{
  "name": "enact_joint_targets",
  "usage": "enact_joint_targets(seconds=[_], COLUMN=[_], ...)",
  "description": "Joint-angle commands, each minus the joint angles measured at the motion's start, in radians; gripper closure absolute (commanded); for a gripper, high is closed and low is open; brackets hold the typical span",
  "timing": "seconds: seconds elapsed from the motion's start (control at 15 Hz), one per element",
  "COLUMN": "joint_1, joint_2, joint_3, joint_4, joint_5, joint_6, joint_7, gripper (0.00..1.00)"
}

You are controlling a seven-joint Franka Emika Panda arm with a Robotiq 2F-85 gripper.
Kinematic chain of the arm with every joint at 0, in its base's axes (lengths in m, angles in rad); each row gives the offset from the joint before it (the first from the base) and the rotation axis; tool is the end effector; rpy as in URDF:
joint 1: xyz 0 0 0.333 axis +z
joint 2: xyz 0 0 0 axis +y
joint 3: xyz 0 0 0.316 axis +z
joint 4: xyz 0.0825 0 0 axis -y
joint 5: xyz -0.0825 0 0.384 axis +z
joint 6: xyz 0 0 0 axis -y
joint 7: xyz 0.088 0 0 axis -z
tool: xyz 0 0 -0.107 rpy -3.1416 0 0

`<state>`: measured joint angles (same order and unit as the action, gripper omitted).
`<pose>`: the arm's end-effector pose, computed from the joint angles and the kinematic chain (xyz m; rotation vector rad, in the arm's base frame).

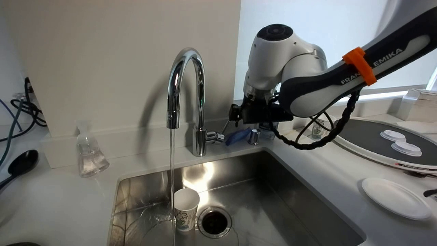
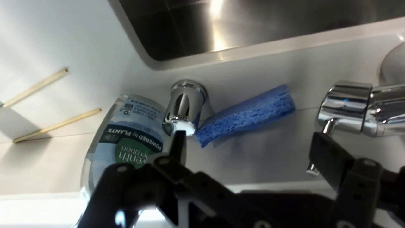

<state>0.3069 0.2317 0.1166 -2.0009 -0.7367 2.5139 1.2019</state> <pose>0.5635 0.2570 0.3717 2.8798 -0.3482 0.8008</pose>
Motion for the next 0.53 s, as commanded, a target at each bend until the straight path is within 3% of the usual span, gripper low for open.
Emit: enact_joint_targets(seconds=[0.0, 0.27, 0.33, 0.47], joint_1=[-0.042, -0.036, 0.002, 0.004], joint_2=[-0.020, -0.010, -0.002, -0.002], joint_3=[0.045, 0.065, 0.015, 0.024], joint_4=[-0.095, -0.162, -0.116, -0.137], joint_5=[0.168, 0.355, 0.288, 0.334], joint_6=[0.115, 0.221, 0.179, 0.198], joint_7=[-0.188, -0.378, -0.305, -0.354], gripper=[0.00, 0.00, 0.00, 0.00])
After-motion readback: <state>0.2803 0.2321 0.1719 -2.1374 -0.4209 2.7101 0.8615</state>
